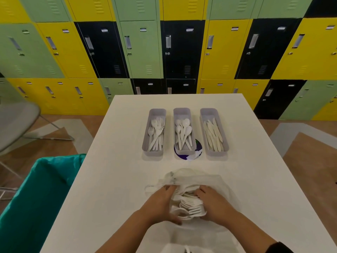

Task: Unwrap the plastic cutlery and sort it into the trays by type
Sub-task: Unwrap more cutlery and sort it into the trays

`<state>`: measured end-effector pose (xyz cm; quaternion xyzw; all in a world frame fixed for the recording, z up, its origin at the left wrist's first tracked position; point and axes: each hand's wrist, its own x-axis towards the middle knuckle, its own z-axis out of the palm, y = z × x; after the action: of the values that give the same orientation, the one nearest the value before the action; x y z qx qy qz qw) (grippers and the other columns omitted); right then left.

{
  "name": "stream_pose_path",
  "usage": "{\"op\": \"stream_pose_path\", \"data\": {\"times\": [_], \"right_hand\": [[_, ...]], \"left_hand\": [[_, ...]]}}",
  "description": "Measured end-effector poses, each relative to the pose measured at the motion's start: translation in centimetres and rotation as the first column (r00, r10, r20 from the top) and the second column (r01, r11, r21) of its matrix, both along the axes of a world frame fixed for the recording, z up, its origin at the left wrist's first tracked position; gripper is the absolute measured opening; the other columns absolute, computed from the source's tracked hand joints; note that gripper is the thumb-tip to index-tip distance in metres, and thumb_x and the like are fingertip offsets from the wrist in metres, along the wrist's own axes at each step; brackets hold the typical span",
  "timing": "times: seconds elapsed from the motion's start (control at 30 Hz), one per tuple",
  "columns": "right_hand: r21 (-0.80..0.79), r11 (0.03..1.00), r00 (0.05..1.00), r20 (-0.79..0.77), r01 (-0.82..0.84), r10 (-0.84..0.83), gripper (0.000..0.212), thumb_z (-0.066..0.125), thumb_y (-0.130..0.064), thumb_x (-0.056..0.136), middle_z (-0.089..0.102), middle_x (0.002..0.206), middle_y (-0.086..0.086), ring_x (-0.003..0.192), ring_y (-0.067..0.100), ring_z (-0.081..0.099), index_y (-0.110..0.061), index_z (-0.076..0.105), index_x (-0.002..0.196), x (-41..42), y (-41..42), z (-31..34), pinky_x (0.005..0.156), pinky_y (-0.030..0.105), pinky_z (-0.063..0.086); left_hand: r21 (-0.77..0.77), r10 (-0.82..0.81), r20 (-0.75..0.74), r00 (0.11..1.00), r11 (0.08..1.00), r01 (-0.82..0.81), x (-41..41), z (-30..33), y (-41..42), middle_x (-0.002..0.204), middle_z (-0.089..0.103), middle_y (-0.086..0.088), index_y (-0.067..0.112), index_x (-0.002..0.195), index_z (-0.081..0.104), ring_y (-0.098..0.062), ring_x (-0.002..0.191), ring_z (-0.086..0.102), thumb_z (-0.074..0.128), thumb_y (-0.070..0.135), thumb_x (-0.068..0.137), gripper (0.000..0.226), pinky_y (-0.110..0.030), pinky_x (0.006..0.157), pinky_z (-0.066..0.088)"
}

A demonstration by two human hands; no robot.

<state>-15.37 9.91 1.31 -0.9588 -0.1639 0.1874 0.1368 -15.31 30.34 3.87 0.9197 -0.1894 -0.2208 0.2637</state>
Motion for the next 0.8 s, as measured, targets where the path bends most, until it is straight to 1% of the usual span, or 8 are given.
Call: {"op": "stream_pose_path", "data": {"times": [0.1,0.27,0.47,0.57,0.63,0.7,0.73,0.8], "right_hand": [[0.008,1.000,0.998,-0.069,0.000,0.001,0.064,0.075,-0.032,0.070,0.046,0.129,0.002,0.115,0.020,0.045,-0.017,0.046,0.125,-0.1,-0.1,0.2,0.091,0.027,0.038],[0.072,0.997,0.994,-0.107,0.005,0.003,0.076,0.077,-0.043,0.066,0.043,0.130,0.000,0.118,0.018,0.045,-0.019,0.045,0.132,-0.3,0.6,0.6,0.098,0.026,0.038],[0.086,0.996,0.990,-0.141,0.012,0.000,0.068,0.076,-0.030,0.067,0.047,0.126,0.002,0.112,0.019,0.050,-0.018,0.048,0.128,-0.5,1.0,0.7,0.090,0.027,0.040],[0.143,0.990,0.988,-0.153,0.010,0.013,0.066,0.073,-0.026,0.072,0.050,0.126,-0.001,0.115,0.016,0.049,-0.025,0.047,0.132,-0.4,0.6,1.6,0.092,0.024,0.037],[0.201,0.979,0.982,-0.191,0.035,0.004,0.059,0.071,-0.022,0.073,0.053,0.124,-0.004,0.113,0.013,0.049,-0.026,0.050,0.128,-0.2,0.2,2.2,0.088,0.020,0.037],[0.241,0.967,0.974,-0.224,0.079,-0.024,0.048,0.071,-0.019,0.073,0.058,0.121,-0.003,0.108,0.013,0.053,-0.025,0.054,0.117,0.0,-0.4,2.8,0.082,0.020,0.039],[0.261,0.959,0.969,-0.244,0.109,-0.044,0.048,0.072,-0.019,0.073,0.060,0.121,-0.003,0.107,0.013,0.055,-0.022,0.054,0.117,0.1,-0.8,3.0,0.083,0.021,0.040],[0.345,0.916,0.947,-0.307,0.205,-0.096,0.058,0.073,-0.018,0.072,0.060,0.123,-0.005,0.110,0.012,0.056,-0.021,0.052,0.126,0.2,-1.6,3.6,0.089,0.021,0.043]], "left_hand": [[-0.006,-0.010,-0.047,0.999,1.000,0.009,-0.2,0.0,0.1,0.148,0.035,0.001,0.023,0.145,0.026,-0.014,0.133,0.035,0.083,0.040,0.063,0.101,-0.015,0.103,0.026],[-0.068,0.075,-0.048,0.996,0.995,-0.078,0.0,-0.2,0.1,0.144,0.039,0.005,0.023,0.142,0.030,-0.011,0.130,0.038,0.081,0.038,0.066,0.093,-0.011,0.098,0.026],[-0.133,0.078,-0.162,0.984,0.986,-0.100,-0.5,-1.1,-0.3,0.139,0.038,0.003,0.026,0.139,0.031,-0.014,0.129,0.037,0.076,0.050,0.064,0.091,-0.020,0.104,0.032],[-0.218,0.148,-0.234,0.961,0.955,-0.200,0.2,0.3,0.0,0.133,0.044,0.008,0.025,0.135,0.039,-0.008,0.122,0.043,0.075,0.044,0.072,0.076,-0.017,0.100,0.035],[-0.286,0.191,-0.320,0.928,0.914,-0.287,0.8,1.1,0.4,0.127,0.050,0.011,0.026,0.130,0.047,-0.007,0.117,0.048,0.069,0.044,0.078,0.059,-0.014,0.094,0.038],[-0.365,0.238,-0.403,0.884,0.844,-0.393,1.2,1.7,0.8,0.125,0.055,0.011,0.028,0.121,0.056,-0.006,0.116,0.050,0.057,0.054,0.083,0.046,-0.017,0.097,0.038],[-0.388,0.268,-0.444,0.855,0.803,-0.453,1.3,2.0,0.9,0.125,0.057,0.012,0.029,0.118,0.060,-0.005,0.117,0.050,0.047,0.057,0.087,0.043,-0.021,0.101,0.036],[-0.384,0.329,-0.480,0.813,0.754,-0.532,1.7,2.2,1.1,0.123,0.061,0.013,0.028,0.113,0.065,-0.003,0.117,0.052,0.028,0.059,0.092,0.053,-0.029,0.105,0.033]]}}
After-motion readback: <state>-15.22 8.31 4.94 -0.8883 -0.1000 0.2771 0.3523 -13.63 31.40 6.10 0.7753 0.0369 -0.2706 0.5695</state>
